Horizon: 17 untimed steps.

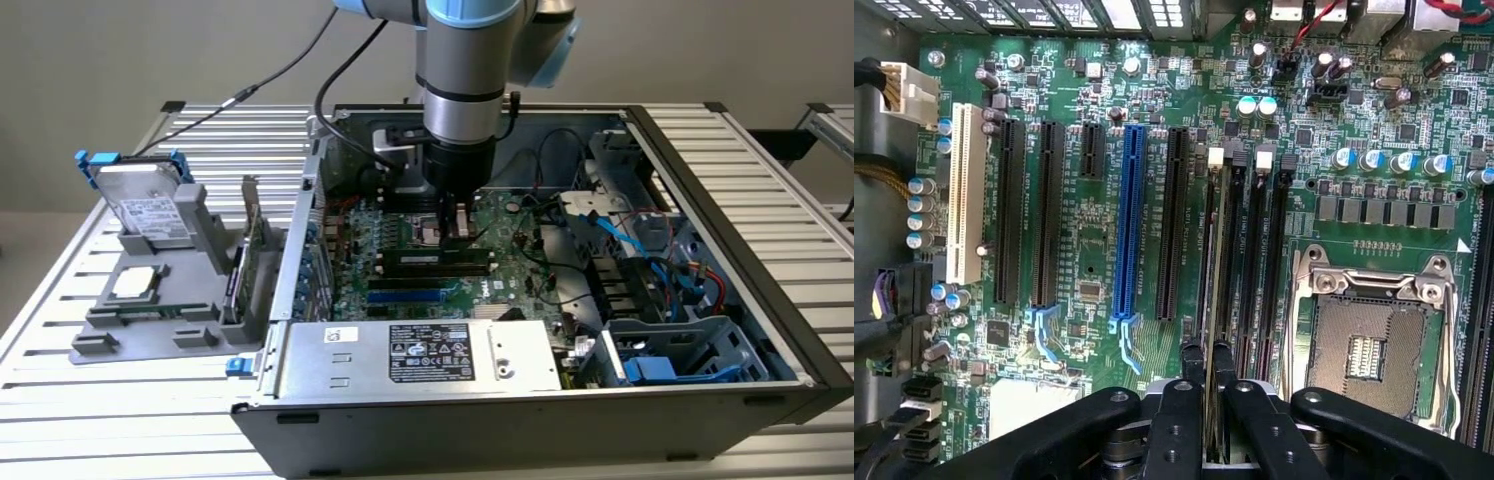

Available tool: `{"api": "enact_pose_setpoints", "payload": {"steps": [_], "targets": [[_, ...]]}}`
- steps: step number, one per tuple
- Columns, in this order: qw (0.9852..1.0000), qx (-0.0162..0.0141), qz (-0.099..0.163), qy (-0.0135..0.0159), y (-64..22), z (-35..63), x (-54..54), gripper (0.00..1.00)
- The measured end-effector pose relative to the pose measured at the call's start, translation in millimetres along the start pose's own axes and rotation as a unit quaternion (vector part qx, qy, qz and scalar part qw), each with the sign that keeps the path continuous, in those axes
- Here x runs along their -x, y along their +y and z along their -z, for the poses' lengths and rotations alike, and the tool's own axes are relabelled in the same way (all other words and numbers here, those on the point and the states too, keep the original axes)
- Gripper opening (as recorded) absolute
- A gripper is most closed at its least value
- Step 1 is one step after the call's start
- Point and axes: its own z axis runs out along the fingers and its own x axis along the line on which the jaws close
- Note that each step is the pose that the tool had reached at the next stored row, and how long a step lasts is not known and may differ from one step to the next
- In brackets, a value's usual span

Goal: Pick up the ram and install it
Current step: 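Insert the ram into the slot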

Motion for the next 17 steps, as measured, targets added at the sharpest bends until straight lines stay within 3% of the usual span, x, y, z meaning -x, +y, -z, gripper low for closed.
{"api": "enact_pose_setpoints", "payload": {"steps": [17], "targets": [[1.0000, 0.0000, 0.000, 0.0000, 0.1, -2.2, 0.2, 0.14]]}}
